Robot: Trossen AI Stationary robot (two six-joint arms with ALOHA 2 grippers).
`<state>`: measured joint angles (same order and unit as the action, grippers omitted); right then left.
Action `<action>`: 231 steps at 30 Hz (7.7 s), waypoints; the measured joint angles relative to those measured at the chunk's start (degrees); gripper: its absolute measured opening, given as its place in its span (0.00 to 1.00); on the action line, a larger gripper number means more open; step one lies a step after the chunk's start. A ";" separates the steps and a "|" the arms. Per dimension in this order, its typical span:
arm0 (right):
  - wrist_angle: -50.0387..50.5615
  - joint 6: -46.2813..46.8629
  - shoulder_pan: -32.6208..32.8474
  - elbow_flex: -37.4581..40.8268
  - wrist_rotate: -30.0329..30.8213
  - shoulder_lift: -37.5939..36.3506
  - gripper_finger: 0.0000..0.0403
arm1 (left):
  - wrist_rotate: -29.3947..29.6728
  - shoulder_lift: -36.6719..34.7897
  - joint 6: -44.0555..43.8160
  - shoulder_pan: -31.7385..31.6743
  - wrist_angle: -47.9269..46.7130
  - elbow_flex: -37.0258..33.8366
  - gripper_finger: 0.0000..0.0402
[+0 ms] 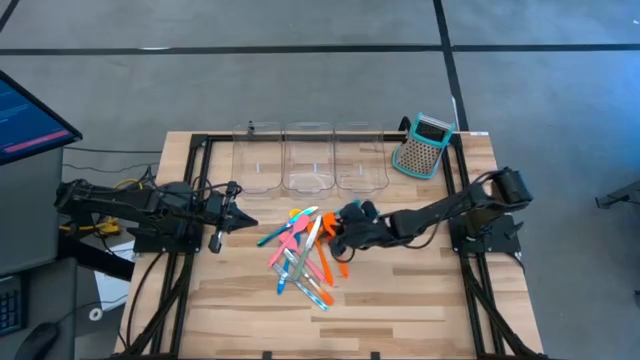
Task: Pick & Place Kitchen Items
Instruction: Put the right orange spatula into the left transparent bin
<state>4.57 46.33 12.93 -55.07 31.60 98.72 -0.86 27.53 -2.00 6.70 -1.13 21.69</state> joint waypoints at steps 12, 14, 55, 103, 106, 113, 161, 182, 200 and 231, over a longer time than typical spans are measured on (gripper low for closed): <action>1.43 -4.14 -0.97 -5.78 -1.82 5.74 0.30 | -0.02 0.07 -0.02 0.00 -0.09 -0.02 0.01; 4.10 -4.06 -1.49 -6.53 -1.84 4.78 0.30 | -0.02 0.07 -0.02 -0.02 -0.10 -0.02 0.01; 21.37 -20.70 -9.68 0.19 -21.26 -14.74 0.20 | -0.02 0.07 -0.44 -0.02 -0.13 -0.02 0.01; -18.37 -3.24 -13.86 12.92 -26.80 -3.83 0.55 | -0.02 0.07 -0.44 -0.02 -0.13 0.00 0.01; -18.37 -3.41 -13.58 12.92 -25.39 -3.83 0.54 | -0.02 0.07 -0.44 -0.02 -0.13 0.00 0.01; -18.35 -3.42 -12.94 12.92 -22.63 -3.81 0.53 | -0.02 0.07 -0.44 -0.02 -0.13 0.00 0.01; -22.99 1.76 -9.14 11.12 -14.00 3.87 0.43 | -0.04 0.27 -0.44 0.00 -0.54 0.04 0.01; -24.16 -1.32 -10.07 11.12 -18.26 3.87 0.28 | -0.04 0.28 -0.44 -0.01 -0.53 0.04 0.01; -25.15 -3.40 -10.07 11.08 -18.37 3.76 0.02 | -0.04 0.28 -0.44 -0.01 -0.52 0.04 0.01; -27.29 -9.55 -9.55 11.14 -22.71 -8.24 0.00 | -0.06 0.27 -1.83 -0.01 -0.55 0.02 0.01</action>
<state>-22.72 36.78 3.38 -43.92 8.88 90.48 -0.93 27.80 -3.83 6.69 -1.67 21.71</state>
